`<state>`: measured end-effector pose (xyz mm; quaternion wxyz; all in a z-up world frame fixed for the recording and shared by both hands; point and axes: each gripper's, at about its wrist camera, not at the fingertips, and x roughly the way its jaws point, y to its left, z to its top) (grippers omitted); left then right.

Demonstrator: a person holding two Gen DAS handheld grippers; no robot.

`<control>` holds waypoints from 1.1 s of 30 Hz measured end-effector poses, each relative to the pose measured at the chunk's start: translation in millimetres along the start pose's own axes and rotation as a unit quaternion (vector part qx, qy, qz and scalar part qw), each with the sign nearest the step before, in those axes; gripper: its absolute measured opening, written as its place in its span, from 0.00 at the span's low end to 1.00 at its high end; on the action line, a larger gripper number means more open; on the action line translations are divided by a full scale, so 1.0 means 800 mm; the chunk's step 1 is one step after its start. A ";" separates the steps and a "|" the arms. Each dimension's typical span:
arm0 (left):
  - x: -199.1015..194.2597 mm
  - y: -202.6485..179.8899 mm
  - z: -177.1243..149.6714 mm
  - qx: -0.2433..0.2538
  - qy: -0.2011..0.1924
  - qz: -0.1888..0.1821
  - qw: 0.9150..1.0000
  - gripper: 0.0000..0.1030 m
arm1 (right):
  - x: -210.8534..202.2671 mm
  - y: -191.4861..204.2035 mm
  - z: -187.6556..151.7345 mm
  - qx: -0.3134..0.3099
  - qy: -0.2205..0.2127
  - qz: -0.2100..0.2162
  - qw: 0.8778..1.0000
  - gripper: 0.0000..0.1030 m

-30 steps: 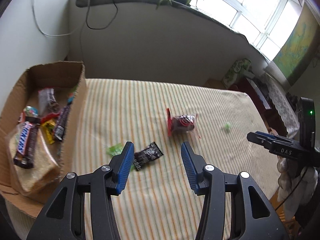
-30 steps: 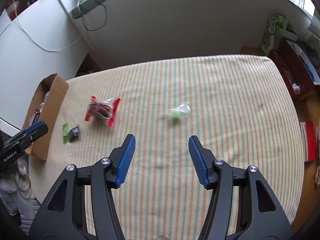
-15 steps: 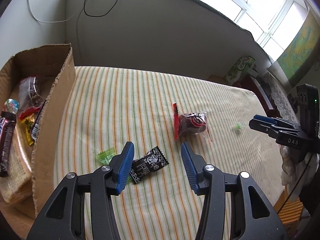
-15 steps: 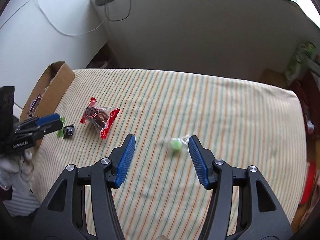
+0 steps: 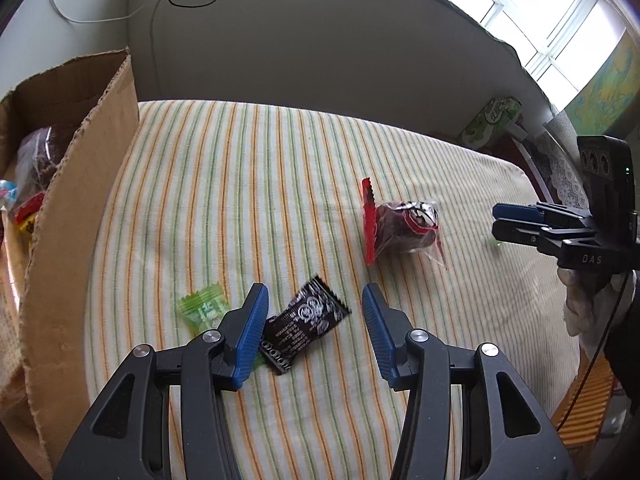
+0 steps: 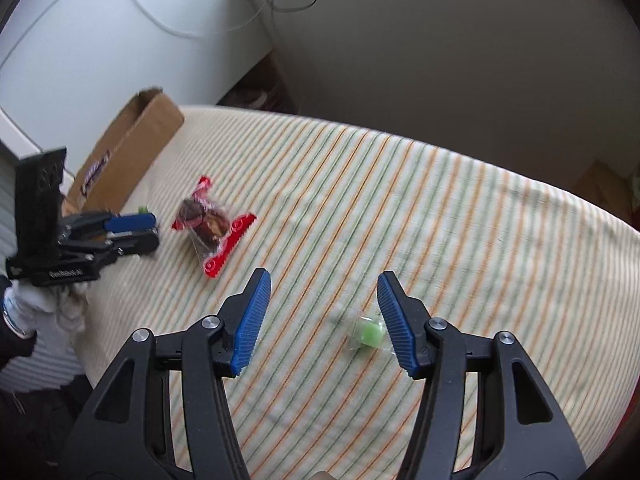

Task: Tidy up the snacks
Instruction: 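Lower the left tool onto the black candy while the right tool lowers onto the bagged green candy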

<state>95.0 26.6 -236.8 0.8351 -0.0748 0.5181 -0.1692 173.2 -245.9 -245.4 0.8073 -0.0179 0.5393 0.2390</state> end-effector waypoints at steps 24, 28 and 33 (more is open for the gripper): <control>0.003 -0.020 -0.017 0.038 -0.018 0.058 0.997 0.37 | -0.003 -0.001 -0.042 -0.059 0.023 -0.081 0.995 0.56; 0.001 -0.016 -0.019 0.040 -0.011 0.047 0.998 0.37 | 0.003 0.001 -0.033 -0.072 0.022 -0.093 0.993 0.56; 0.000 -0.018 -0.025 0.056 -0.018 0.056 0.997 0.37 | 0.010 0.004 -0.026 -0.085 0.029 -0.105 0.990 0.37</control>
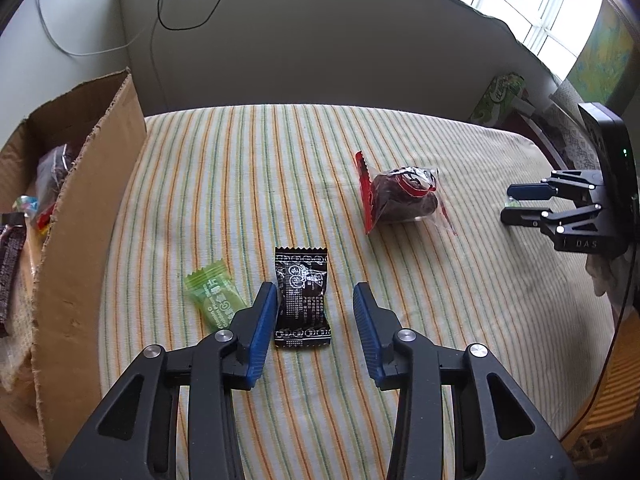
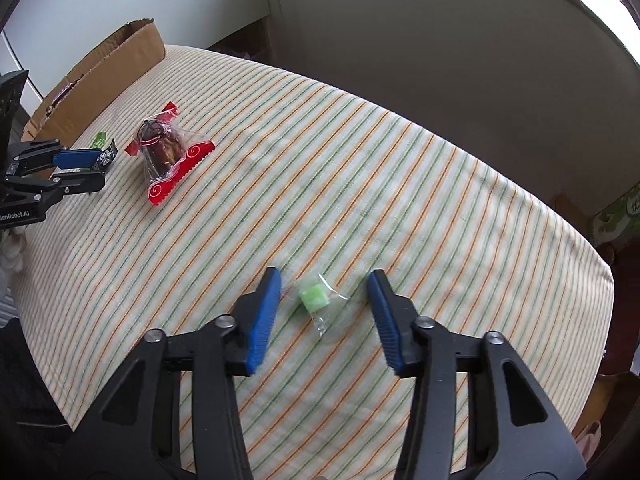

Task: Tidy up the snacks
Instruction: 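Lower the left tool onto the black candy while the right tool lowers onto the bagged green candy, then close the left tool on the black candy while the right tool closes on the bagged green candy, then carry the black candy and bagged green candy over the box with both tools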

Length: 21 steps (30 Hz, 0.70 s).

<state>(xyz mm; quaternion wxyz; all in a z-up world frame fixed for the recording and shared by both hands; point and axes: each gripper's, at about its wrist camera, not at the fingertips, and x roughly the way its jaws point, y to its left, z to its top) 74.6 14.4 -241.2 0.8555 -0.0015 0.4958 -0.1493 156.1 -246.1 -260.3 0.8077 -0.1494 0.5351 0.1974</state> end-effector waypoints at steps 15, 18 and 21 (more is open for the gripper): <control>-0.007 0.009 0.002 -0.032 -0.010 0.010 0.999 0.21 | -0.026 -0.014 -0.023 0.039 -0.018 0.007 0.999 0.25; -0.012 0.009 0.002 -0.033 -0.013 0.004 0.999 0.21 | -0.033 -0.015 -0.025 0.047 -0.024 0.004 0.999 0.25; -0.018 0.005 0.003 -0.032 -0.017 -0.001 0.999 0.21 | -0.043 -0.019 -0.030 0.052 -0.028 0.003 0.998 0.25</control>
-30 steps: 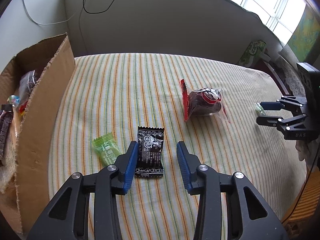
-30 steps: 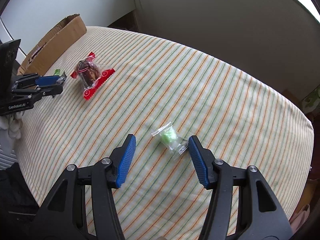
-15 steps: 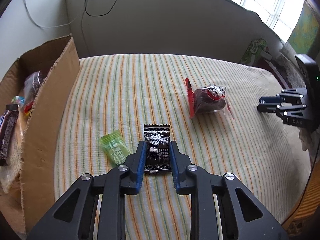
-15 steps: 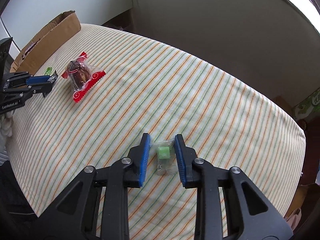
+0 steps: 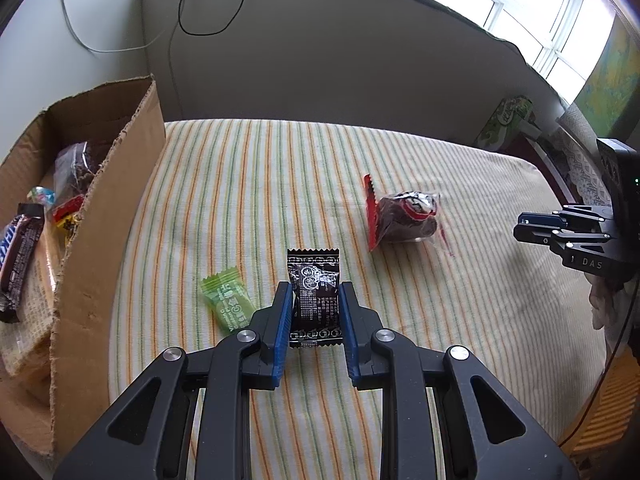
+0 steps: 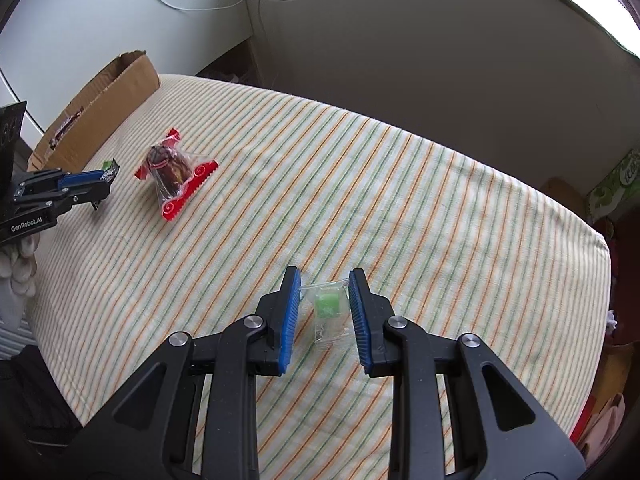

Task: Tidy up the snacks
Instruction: 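Carry the black candy and bagged green candy over the box with both tools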

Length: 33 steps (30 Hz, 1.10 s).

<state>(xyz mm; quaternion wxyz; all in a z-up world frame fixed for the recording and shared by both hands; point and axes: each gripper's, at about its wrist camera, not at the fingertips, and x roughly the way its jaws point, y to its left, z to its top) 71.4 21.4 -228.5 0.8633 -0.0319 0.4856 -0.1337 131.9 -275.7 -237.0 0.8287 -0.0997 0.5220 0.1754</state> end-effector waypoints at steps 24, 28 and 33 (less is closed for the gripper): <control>-0.090 0.049 0.011 -0.031 -0.049 -0.007 0.998 0.21 | -0.068 0.119 0.088 -0.047 -0.051 0.030 0.997 0.25; -0.107 0.072 0.008 -0.046 -0.057 0.003 0.997 0.21 | -0.068 0.154 0.116 -0.062 -0.059 0.043 0.995 0.25; -0.124 0.107 0.001 -0.066 -0.066 0.019 0.995 0.21 | -0.054 0.209 0.159 -0.085 -0.066 0.061 0.992 0.25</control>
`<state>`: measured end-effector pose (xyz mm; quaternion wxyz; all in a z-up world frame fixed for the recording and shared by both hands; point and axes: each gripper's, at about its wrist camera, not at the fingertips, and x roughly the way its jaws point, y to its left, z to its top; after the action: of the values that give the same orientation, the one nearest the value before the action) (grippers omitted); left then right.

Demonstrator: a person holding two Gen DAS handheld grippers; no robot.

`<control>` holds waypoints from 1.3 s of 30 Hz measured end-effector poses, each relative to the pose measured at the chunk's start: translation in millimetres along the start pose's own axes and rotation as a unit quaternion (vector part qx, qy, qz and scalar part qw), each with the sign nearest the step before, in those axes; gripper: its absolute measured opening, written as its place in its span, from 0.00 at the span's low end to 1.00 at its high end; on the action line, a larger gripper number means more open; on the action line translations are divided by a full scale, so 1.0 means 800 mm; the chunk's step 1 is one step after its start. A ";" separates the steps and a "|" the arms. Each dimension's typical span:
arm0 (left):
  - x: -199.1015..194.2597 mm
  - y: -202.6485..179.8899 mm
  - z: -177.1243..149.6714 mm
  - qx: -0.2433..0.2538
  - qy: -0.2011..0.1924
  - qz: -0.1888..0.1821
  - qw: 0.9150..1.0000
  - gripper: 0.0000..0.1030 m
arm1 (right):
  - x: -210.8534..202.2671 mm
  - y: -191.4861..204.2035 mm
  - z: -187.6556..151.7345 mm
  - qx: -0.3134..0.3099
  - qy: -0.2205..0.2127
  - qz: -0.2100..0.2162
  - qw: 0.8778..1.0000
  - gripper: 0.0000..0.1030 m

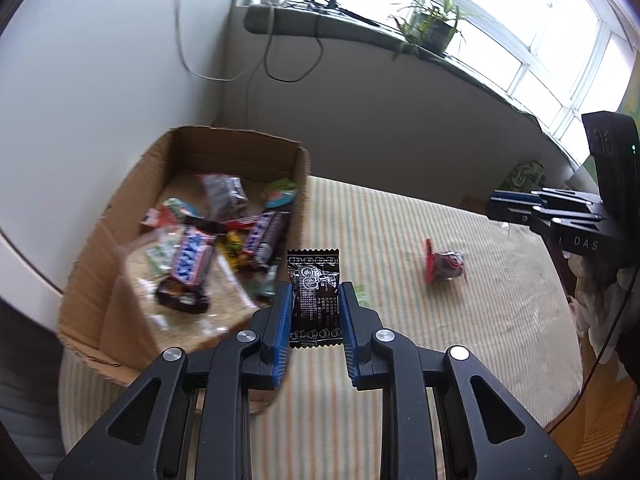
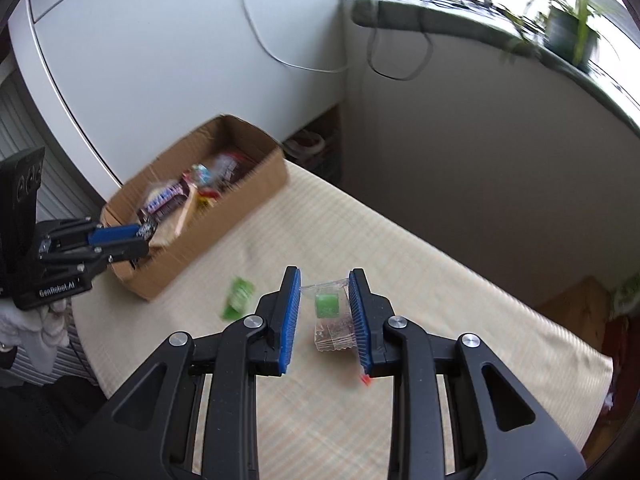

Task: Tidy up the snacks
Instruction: 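Carry the black candy and bagged green candy over the box with both tools, then open both tools to drop the black and green candies into the box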

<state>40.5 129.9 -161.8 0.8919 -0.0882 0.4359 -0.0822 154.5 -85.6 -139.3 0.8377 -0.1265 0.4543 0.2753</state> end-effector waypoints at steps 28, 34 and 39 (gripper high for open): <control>-0.030 0.131 -0.001 -0.053 -0.022 0.083 0.995 0.21 | 0.144 0.152 0.133 -0.065 0.027 0.067 0.995 0.25; -0.027 0.130 0.005 -0.057 -0.024 0.083 0.995 0.21 | 0.153 0.152 0.136 -0.043 0.030 0.079 0.995 0.25; -0.021 0.124 0.008 -0.051 -0.021 0.079 0.995 0.21 | 0.156 0.152 0.134 -0.041 0.031 0.086 0.995 0.25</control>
<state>42.3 231.0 -167.6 0.8991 -0.1003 0.4260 0.0122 213.1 106.5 -178.6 0.7908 -0.1296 0.4775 0.3603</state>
